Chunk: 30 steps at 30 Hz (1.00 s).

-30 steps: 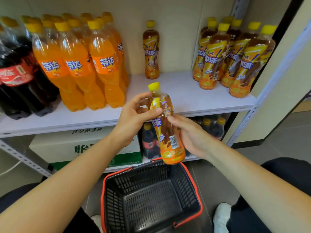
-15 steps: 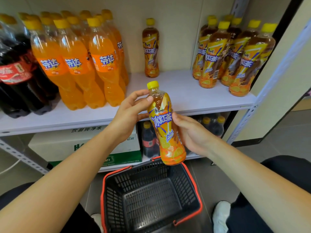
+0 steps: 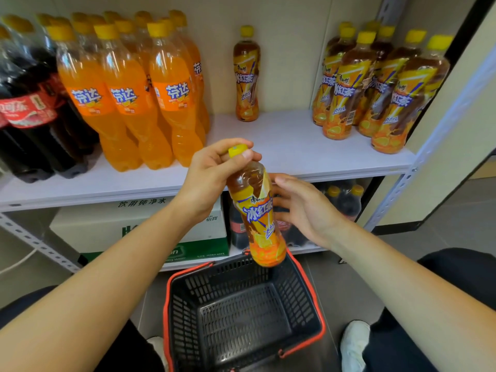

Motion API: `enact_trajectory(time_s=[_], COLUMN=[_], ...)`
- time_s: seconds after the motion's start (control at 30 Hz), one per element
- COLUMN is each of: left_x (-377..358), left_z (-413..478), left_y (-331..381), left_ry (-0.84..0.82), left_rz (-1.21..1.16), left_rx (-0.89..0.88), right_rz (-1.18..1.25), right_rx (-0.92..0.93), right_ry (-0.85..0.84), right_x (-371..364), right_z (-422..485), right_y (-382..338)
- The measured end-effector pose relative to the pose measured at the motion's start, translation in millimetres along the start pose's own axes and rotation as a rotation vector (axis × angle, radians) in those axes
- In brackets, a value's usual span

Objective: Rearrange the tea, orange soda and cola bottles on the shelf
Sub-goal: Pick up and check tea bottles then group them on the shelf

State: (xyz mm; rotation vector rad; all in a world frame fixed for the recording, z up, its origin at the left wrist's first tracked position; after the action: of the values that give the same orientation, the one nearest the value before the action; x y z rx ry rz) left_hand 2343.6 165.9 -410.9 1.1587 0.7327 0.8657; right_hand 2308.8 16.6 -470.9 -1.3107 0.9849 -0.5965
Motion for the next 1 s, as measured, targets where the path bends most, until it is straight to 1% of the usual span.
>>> enact_trajectory(time_s=[0.23,0.37,0.53,0.7,0.77,0.83,0.93,1.0], left_x=[-12,-14,-16,-16,-14,-9,-4,-3], left_z=[-2,-2,-3,-4,-5,-6,-8,-9], left_y=[3,4,6,8,8,7,7,6], left_ry=[-0.024,-0.018,0.015,0.055,0.089,0.139,0.202,0.220], left_rz=[0.003,0.008,0.002,-0.012,-0.016,-0.019,-0.019,-0.019], left_rx=[0.003,0.000,-0.014,-0.019,-0.016,-0.013,-0.016,-0.018], right_rz=[-0.196,-0.228,-0.230,-0.168,-0.189,-0.295,-0.656,-0.828], right_rx=[0.035,0.049,0.063,0.085,0.094,0.154,0.382,0.486], right_ry=[0.125,0.160,0.156,0.112,0.086,0.129,0.325,0.372], right_x=[2,3,1,-4,-5,-3,-1,-7], right_z=[-3,-5,-7,-11,-11,-14,-32,-40], right_y=[-6,-10,-12,-16,-16,-19,-39,-45])
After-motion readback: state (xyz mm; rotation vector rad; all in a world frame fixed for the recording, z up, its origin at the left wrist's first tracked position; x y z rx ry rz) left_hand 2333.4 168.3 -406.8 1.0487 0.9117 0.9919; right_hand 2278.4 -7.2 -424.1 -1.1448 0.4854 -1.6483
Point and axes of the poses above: each hand's wrist, its own z-axis towards the middle knuckle, its own x-axis out of the back of the hand, y = z × x, the point moved 8 cm from there along z, towards the middle knuckle, and after that the axes turned 15 degrees about -y, right-handed, at the moved point
